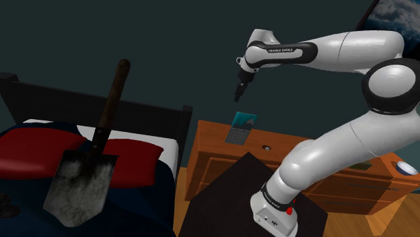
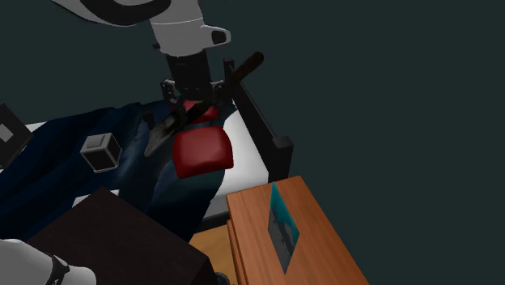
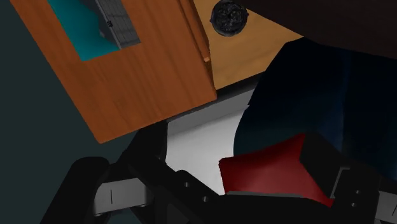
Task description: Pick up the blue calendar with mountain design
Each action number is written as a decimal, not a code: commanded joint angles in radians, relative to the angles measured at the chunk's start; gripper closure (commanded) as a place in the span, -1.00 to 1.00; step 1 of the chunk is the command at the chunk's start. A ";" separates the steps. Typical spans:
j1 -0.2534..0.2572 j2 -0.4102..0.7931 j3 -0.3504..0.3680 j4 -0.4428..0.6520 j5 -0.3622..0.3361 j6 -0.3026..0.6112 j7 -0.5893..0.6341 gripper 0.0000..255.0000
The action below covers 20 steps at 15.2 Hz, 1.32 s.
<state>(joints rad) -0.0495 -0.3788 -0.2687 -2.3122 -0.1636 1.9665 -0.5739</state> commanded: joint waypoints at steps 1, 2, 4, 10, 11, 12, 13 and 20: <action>-0.006 0.054 -0.026 0.012 -0.009 0.028 -0.046 -1.00; -0.009 0.087 -0.040 0.023 -0.011 0.043 -0.070 -1.00; -0.014 0.155 -0.066 0.049 -0.012 0.072 -0.119 -1.00; -0.040 0.375 -0.128 0.153 0.011 0.147 -0.268 -1.00; -0.047 0.413 -0.134 0.175 0.019 0.157 -0.293 -1.00; -0.054 0.452 -0.140 0.198 0.026 0.166 -0.318 -1.00; -0.062 0.491 -0.145 0.221 0.034 0.175 -0.342 -1.00; -0.107 0.671 -0.147 0.314 0.075 0.234 -0.433 -1.00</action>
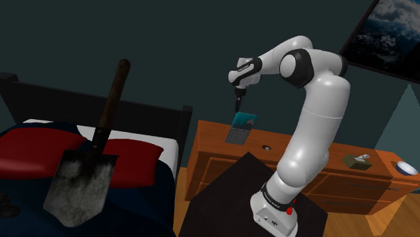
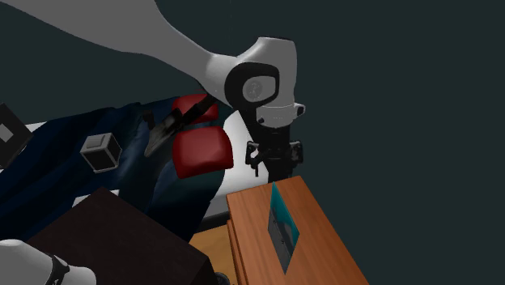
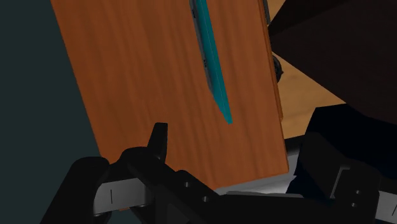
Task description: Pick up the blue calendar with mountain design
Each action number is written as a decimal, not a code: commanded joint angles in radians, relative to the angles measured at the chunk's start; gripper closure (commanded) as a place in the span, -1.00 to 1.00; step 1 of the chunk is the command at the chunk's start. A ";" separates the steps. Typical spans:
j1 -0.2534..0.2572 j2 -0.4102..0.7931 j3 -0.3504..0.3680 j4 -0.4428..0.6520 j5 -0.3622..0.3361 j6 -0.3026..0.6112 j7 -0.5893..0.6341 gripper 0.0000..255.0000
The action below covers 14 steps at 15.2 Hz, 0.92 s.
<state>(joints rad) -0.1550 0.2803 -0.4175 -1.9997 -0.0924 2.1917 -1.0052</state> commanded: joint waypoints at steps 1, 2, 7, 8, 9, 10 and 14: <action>-0.003 0.020 0.003 -0.002 0.006 0.021 -0.002 -1.00; -0.005 0.028 0.004 -0.006 0.009 0.032 -0.003 -1.00; -0.008 0.050 0.008 -0.015 0.017 0.062 -0.004 -1.00; -0.008 0.050 0.008 -0.015 0.017 0.061 -0.004 1.00; -0.008 0.050 0.008 -0.015 0.017 0.062 -0.004 1.00; -0.008 0.050 0.008 -0.015 0.017 0.062 -0.004 1.00; -0.008 0.050 0.008 -0.015 0.017 0.062 -0.004 1.00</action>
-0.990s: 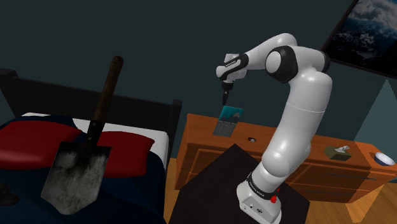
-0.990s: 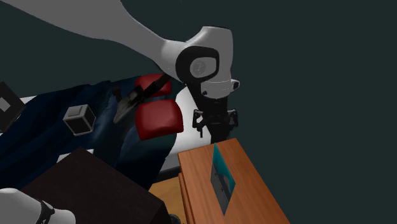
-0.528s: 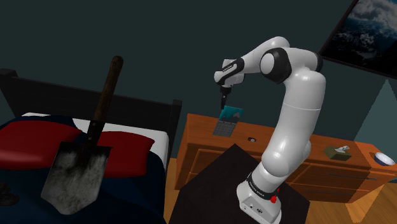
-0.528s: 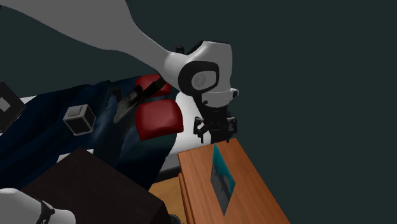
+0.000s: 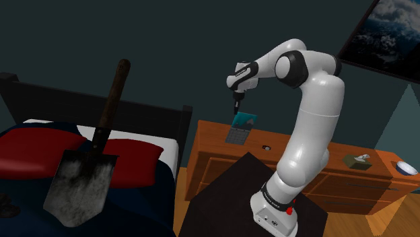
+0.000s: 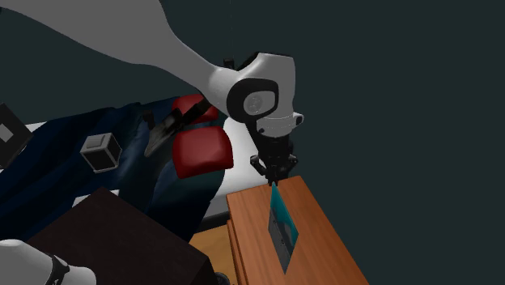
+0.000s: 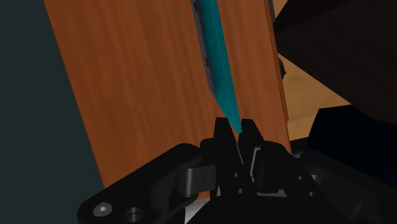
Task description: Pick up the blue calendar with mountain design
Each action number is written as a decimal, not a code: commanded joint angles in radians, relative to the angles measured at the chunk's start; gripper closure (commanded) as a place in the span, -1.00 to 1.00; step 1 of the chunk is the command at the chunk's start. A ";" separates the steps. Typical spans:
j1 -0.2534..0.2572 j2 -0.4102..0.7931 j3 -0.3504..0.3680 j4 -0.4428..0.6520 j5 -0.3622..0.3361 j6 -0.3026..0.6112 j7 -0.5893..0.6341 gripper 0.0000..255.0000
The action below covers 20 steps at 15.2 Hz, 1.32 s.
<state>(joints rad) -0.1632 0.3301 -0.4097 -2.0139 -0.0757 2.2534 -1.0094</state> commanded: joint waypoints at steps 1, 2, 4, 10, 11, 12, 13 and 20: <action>0.000 0.000 0.000 0.000 0.000 0.000 0.000 1.00; 0.000 0.000 0.000 0.000 0.000 0.000 0.000 1.00; 0.001 -0.008 -0.002 0.003 -0.003 -0.011 0.001 1.00; 0.009 -0.057 -0.009 0.027 -0.020 -0.081 0.003 1.00; 0.011 -0.064 -0.010 0.031 -0.022 -0.093 0.003 1.00; 0.012 -0.072 -0.011 0.036 -0.025 -0.105 0.003 1.00; 0.013 -0.079 -0.012 0.041 -0.027 -0.116 0.003 1.00; 0.018 -0.113 -0.015 0.072 -0.038 -0.178 0.002 1.00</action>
